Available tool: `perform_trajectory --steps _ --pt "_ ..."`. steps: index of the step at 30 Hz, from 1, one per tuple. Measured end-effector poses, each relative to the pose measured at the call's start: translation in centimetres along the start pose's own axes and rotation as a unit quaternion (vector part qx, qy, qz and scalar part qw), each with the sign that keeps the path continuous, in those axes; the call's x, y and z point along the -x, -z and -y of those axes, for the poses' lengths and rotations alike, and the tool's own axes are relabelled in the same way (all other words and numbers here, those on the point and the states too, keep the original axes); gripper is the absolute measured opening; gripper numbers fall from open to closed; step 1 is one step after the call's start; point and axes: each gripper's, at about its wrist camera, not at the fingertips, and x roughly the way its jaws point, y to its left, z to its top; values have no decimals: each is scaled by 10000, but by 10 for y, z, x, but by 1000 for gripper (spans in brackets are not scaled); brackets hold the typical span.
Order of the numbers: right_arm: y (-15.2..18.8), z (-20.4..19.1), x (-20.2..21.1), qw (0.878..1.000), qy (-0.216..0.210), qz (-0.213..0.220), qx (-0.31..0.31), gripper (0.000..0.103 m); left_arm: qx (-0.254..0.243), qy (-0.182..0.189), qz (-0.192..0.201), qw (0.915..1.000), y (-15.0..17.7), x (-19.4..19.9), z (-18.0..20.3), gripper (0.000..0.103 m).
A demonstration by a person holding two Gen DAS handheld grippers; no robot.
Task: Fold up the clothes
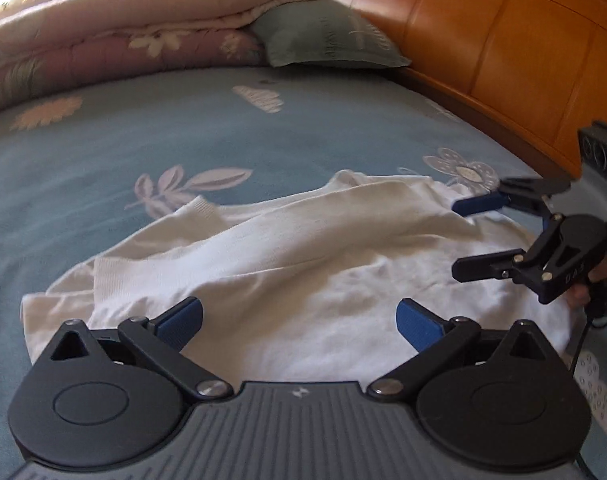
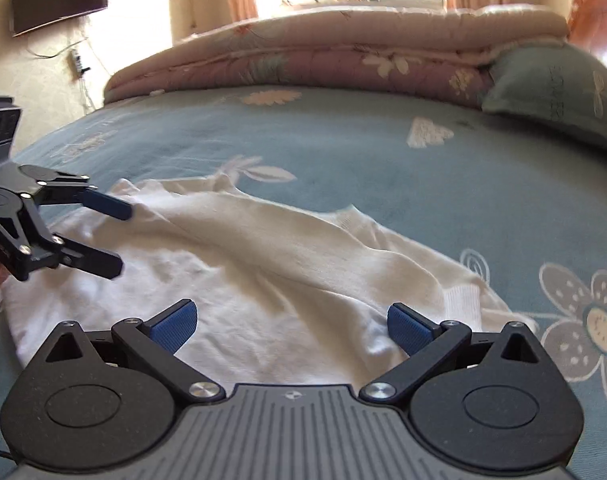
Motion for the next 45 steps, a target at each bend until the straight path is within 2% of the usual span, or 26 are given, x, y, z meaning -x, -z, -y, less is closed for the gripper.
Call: perform_trajectory --steps 3,5,6,8,10,12,15,17,23,26,28,34,36,40,43,45 --pt "-3 11 -7 9994 -67 -33 -336 103 527 -79 -56 9986 1 -5 -24 102" --pt "-4 18 -11 9984 -111 -55 -560 103 592 -158 2 9981 -5 5 -18 102" --pt "-5 22 -13 9976 -133 -65 -672 103 586 -70 82 9982 -9 11 -12 102" --pt "-7 29 -17 9959 -185 -86 -885 103 630 521 178 9965 -14 14 -2 102" --pt "-8 21 -13 9959 -464 -87 -774 103 666 1181 151 9907 -19 9 9 102" --pt "-5 17 -22 9966 -472 -246 -635 103 607 1406 74 9882 -23 -7 18 102" --pt "2 18 -40 9979 -293 -319 -478 103 740 1090 -89 9912 -26 -38 17 102" --pt "5 21 -47 9983 -179 -308 -458 103 1017 1217 8 9873 -24 -50 7 102" --pt "3 20 -51 9983 -6 -295 -509 103 1155 1103 -23 9872 -29 -34 6 102" --pt "1 15 -49 9984 76 -321 -465 103 1078 1008 19 9891 -28 -12 7 102" --pt "-5 8 -40 9985 -121 -190 -500 103 1074 972 70 9894 -22 7 5 102" --pt "-21 -17 -56 9897 -1313 -204 -538 103 1629 834 25 9831 23 42 -17 103" --pt "-23 -15 -54 9905 -1201 -225 -630 103 1760 536 -106 9829 37 40 -28 102" --pt "-27 -13 -52 9916 -975 -268 -811 103 1988 643 77 9779 42 48 -38 102" --pt "-30 -11 -50 9918 -806 -300 -947 103 1738 542 219 9830 37 60 -29 102" --pt "-25 -11 -42 9918 -706 -336 -1007 103 1765 567 198 9825 41 63 -26 102"
